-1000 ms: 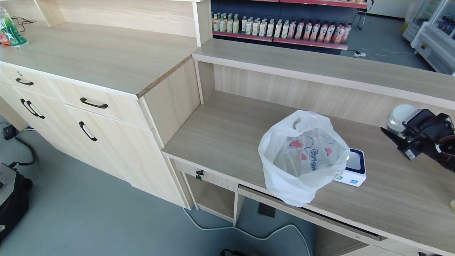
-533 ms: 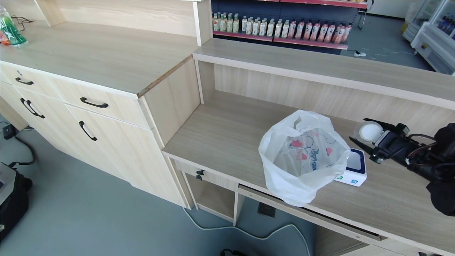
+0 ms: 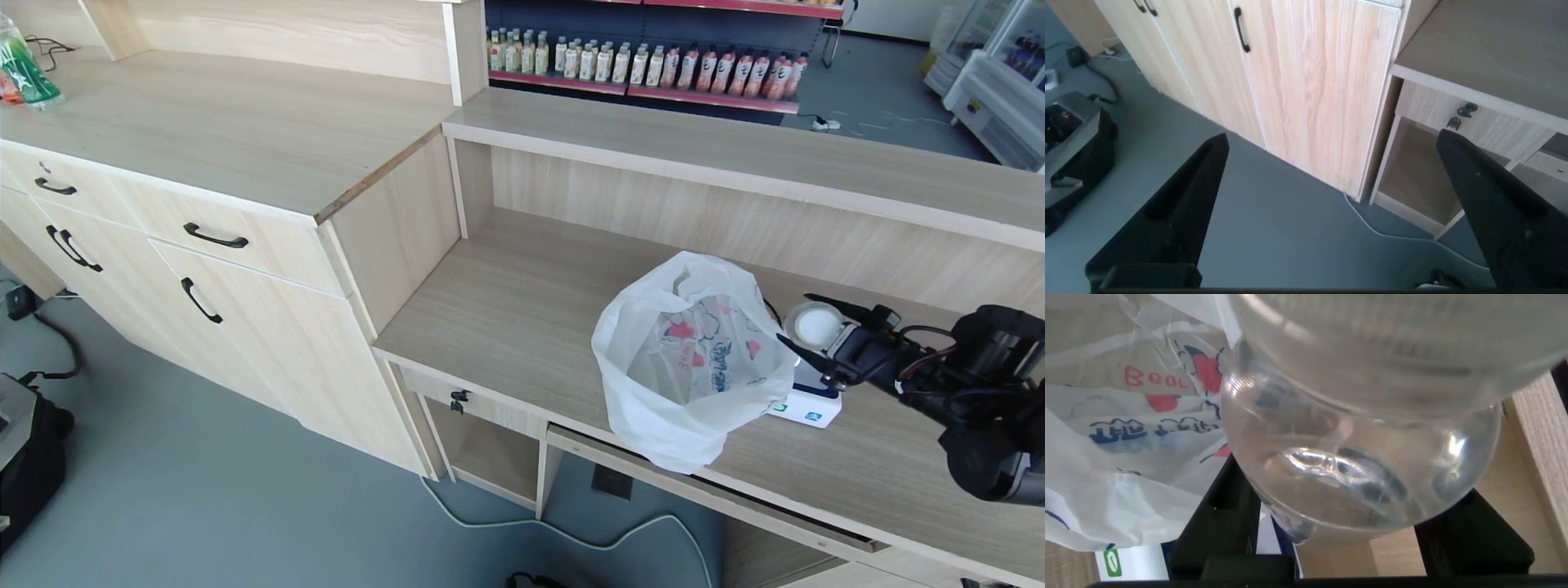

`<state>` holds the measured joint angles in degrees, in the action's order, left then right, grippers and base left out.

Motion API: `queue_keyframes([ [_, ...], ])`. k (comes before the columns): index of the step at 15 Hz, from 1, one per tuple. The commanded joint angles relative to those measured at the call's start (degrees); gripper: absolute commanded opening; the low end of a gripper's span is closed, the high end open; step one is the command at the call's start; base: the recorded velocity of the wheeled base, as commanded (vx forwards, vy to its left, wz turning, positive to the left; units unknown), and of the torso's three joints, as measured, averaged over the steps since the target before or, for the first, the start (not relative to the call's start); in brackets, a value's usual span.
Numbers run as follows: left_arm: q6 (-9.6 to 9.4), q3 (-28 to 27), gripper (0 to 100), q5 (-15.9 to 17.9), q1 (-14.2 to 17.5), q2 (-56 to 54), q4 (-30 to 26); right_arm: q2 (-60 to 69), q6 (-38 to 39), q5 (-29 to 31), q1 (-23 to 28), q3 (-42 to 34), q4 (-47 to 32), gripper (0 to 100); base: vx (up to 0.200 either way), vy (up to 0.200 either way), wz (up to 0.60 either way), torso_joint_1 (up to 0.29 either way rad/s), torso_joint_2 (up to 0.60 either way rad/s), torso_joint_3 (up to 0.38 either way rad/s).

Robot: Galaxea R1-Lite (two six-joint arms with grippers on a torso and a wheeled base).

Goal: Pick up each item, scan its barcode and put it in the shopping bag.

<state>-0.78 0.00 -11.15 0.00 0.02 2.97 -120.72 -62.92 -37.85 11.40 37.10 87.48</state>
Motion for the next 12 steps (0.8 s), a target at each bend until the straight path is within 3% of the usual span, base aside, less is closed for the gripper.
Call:
queue_keyframes([
  [1, 0.08, 0.0, 100, -0.01, 0.0, -0.02, 0.01, -2.5, -0.01, -0.2, -0.5, 1.66, -0.12, 0, 0.0, 0.0, 0.0, 0.0, 0.0, 0.0],
  [12, -0.01, 0.0, 100, -0.01, 0.0, -0.02, 0.01, -1.71, 0.51, -0.03, -0.59, 2.45, -0.03, 0, 0.0, 0.0, 0.0, 0.0, 0.0, 0.0],
])
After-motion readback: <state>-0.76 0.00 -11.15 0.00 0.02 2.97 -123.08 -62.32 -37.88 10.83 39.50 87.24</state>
